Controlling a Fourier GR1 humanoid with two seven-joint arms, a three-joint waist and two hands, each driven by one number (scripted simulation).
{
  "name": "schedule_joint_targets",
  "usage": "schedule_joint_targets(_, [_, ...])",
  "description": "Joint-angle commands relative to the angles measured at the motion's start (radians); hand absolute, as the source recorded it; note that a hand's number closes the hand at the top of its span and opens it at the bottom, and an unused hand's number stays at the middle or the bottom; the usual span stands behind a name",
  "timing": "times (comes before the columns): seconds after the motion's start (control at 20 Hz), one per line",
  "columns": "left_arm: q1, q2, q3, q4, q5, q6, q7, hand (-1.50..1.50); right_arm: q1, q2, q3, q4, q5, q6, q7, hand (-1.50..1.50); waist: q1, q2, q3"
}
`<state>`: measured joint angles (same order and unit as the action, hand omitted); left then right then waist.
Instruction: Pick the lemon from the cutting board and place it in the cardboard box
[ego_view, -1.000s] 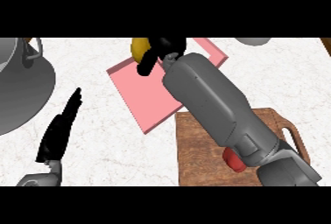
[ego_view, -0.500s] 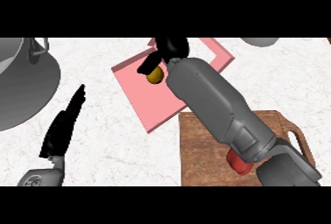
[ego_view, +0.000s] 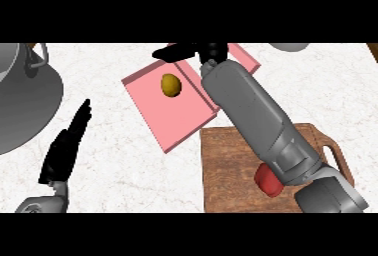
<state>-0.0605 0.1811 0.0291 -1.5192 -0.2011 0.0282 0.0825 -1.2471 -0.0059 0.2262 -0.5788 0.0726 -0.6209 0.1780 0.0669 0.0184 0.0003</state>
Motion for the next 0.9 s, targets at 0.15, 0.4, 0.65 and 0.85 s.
schedule_joint_targets(0.15, [0.024, -0.005, 0.015, 0.02, -0.015, 0.024, -0.015, 0.0, 0.066, -0.053, -0.172, -0.026, -0.103, -0.031, -0.174, -1.5, -0.049, -0.011, 0.0])
schedule_joint_targets(0.4, [0.039, -0.007, 0.021, -0.035, -0.009, 0.026, 0.043, 0.0, 0.136, -0.212, -0.23, -0.086, -0.133, 0.041, -0.139, -1.5, -0.07, -0.02, 0.0])
schedule_joint_targets(0.65, [0.099, -0.007, 0.022, -0.074, -0.008, 0.02, 0.012, 0.0, 0.276, -0.351, -0.289, -0.178, -0.194, 0.214, -0.194, -1.5, -0.07, -0.021, 0.0])
schedule_joint_targets(0.85, [0.094, -0.017, 0.017, -0.084, -0.012, 0.022, 0.03, 0.0, 0.373, -0.42, -0.301, -0.265, -0.227, 0.358, -0.213, -1.5, -0.074, -0.022, 0.0])
